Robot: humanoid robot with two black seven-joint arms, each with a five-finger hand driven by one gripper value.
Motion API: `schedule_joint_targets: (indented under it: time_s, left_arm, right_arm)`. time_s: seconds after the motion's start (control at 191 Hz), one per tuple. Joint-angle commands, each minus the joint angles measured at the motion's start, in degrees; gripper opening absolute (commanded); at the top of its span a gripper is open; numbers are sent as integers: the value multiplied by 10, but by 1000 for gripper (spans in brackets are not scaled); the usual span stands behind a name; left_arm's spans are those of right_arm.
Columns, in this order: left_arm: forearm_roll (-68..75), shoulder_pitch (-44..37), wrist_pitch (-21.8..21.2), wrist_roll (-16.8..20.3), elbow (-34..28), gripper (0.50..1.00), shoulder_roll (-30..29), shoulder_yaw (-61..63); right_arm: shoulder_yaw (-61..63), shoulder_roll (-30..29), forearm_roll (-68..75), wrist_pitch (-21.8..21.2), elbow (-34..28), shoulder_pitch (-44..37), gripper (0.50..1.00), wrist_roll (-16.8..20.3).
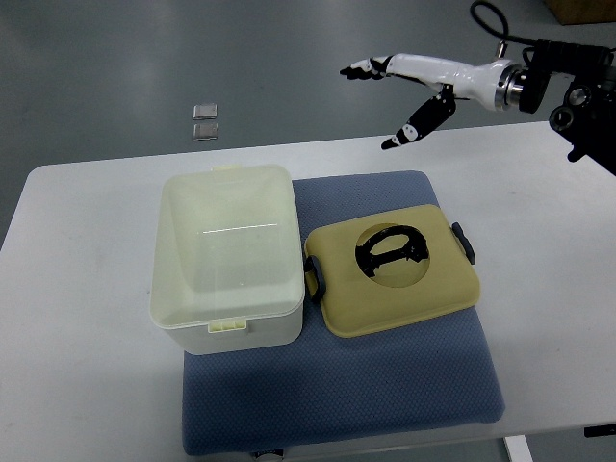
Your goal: Open white storage box with right hand
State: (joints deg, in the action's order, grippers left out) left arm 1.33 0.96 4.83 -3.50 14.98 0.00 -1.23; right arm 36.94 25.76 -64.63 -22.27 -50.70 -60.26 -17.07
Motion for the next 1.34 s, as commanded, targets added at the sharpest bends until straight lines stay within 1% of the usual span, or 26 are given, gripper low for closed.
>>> schedule_joint_targets:
  time_s: [0.0,0.005,0.021,0.037,0.047,0.063,0.068,0.073,0.089,0.094,0.136,0.184,0.215,0.231,0.241,0.289,0.331,0.373,0.415,0.551,0.687,0.729,0.897,1.023,1.186,1.333]
  left_arm:
    - [2,0,0,0,1,1000,0,0]
    - [2,0,0,0,1,1000,0,0]
    - [2,0,0,0,1,1000,0,0]
    - [2,0,0,0,1,1000,0,0]
    - [2,0,0,0,1,1000,0,0]
    - [2,0,0,0,1,1000,0,0]
    - [2,0,0,0,1,1000,0,0]
    - [2,0,1,1,1,1000,0,0]
    - [2,0,0,0,1,1000,0,0]
    - [2,0,1,0,1,1000,0,0]
    - [2,0,0,0,1,1000,0,0]
    - [1,0,0,0,1,1000,0,0]
    - [1,0,0,0,1,1000,0,0]
    - [1,0,0,0,1,1000,0,0]
    - [1,0,0,0,1,1000,0,0]
    - [1,0,0,0,0,1000,0,0]
    - [1,0,0,0,1,1000,0,0]
    - [1,0,0,0,1,1000,0,0]
    - [1,0,0,0,1,1000,0,0]
    - [1,0,0,0,1,1000,0,0]
    - [2,0,1,0,1,1000,0,1]
    - [2,0,0,0,1,1000,0,1]
    - [2,0,1,0,1,1000,0,1]
    - [2,0,1,0,1,1000,0,1]
    - [2,0,1,0,1,1000,0,1]
    - [2,0,1,0,1,1000,0,1]
  right_arm:
    - [30,-23,406,7,10,30,924,82]
    - [32,-26,447,9,10,33,924,91]
    - [34,-27,485,11,10,37,924,99]
    - [36,-33,562,17,10,44,924,113]
    - [36,-33,563,17,10,44,924,114]
    - [37,-37,635,24,10,51,924,126]
    - [37,-37,636,24,10,51,924,126]
    - [37,-40,669,28,10,54,924,130]
    - [36,-42,698,31,10,57,924,133]
    - [34,-45,728,35,10,59,924,135]
    - [31,-50,818,48,12,66,924,134]
    - [37,-59,858,57,18,72,926,130]
    - [41,-69,873,62,22,79,926,121]
    - [47,-78,880,63,25,85,924,109]
    - [47,-78,880,63,25,85,924,109]
    - [72,-102,880,60,28,107,924,74]
    - [100,-120,880,59,31,128,924,54]
    - [128,-132,880,59,31,148,926,41]
    - [153,-142,879,57,31,165,926,36]
    - [202,-157,877,47,31,207,926,34]
    - [202,-160,870,0,31,227,926,34]
    - [199,-160,867,-7,31,228,926,34]
    - [192,-158,839,-4,32,228,926,35]
    - [191,-155,756,-1,32,226,926,38]
    - [190,-149,665,50,34,221,926,41]
    - [190,-149,638,56,35,221,926,41]
